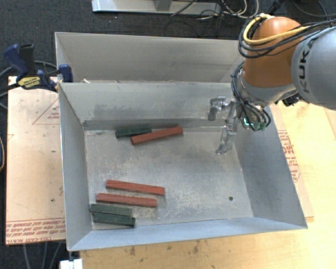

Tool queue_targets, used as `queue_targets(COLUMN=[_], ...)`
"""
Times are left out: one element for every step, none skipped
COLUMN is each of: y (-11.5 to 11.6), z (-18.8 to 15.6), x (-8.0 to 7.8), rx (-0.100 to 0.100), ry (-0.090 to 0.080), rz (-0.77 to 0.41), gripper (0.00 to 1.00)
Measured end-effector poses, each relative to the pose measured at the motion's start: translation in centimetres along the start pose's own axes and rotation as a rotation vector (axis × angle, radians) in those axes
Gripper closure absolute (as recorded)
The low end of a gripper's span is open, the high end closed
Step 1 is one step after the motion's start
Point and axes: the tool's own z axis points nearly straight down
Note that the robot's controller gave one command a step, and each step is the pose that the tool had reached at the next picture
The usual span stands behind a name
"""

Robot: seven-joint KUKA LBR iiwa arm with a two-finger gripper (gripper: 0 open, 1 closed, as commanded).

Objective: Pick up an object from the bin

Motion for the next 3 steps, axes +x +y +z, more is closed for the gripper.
queue_targets(y=[8.5, 18.3, 15.8], z=[-1.4, -1.6, 10.5], x=[0.4, -1.8, 0.4], rx=[-0.004, -0.005, -0.002], ry=[-0.009, -0.011, -0.010], rz=[0.001, -0.006, 0.235], gripper=[0.00, 0.00, 0.00])
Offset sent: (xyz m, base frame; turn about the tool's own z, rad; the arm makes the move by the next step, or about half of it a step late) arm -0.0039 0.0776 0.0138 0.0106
